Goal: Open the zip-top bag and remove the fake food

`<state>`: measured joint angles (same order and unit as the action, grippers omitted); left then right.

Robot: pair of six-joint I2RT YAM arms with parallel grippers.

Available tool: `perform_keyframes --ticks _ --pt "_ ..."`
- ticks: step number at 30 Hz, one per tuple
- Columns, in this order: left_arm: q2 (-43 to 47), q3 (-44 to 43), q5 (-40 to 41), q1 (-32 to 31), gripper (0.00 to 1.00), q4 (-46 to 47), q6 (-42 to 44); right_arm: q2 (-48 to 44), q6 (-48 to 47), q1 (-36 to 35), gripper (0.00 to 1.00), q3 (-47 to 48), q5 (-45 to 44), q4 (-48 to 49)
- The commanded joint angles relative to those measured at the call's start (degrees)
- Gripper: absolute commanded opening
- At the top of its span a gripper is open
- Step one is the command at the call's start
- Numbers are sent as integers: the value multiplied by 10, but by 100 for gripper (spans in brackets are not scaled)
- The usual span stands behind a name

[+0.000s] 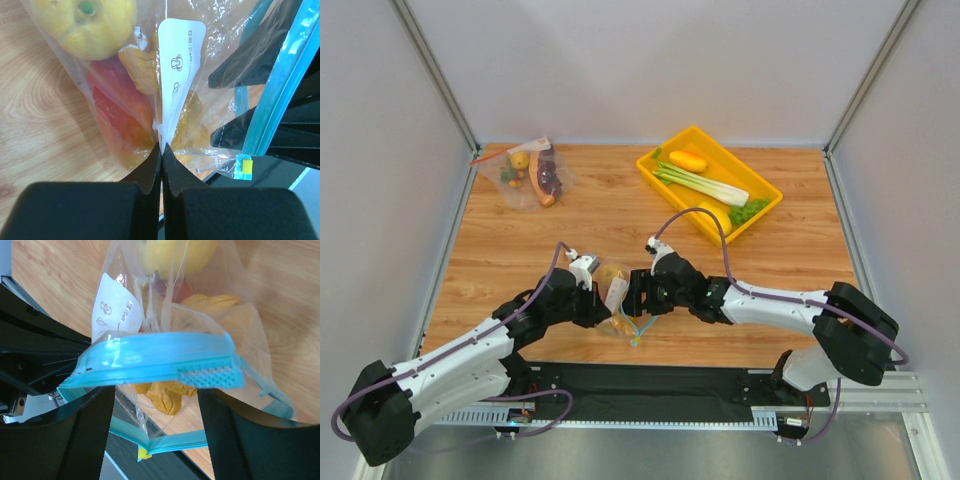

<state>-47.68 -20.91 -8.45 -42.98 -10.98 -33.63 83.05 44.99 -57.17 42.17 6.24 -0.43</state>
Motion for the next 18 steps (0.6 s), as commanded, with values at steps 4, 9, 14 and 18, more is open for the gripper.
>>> perform_keyframes --ticks 4,9,14,18 --pt "-7 17 -42 0 0 63 -2 6 -11 -21 74 22 -56 -38" --pt "-9 22 -70 0 0 99 0 45 -15 -27 75 36 -61 -40" --pt "-12 22 -82 0 0 106 8 51 -15 -29 76 42 -55 -26" --pt "-28 26 -107 1 0 145 8 66 -14 -32 77 49 -40 -8"
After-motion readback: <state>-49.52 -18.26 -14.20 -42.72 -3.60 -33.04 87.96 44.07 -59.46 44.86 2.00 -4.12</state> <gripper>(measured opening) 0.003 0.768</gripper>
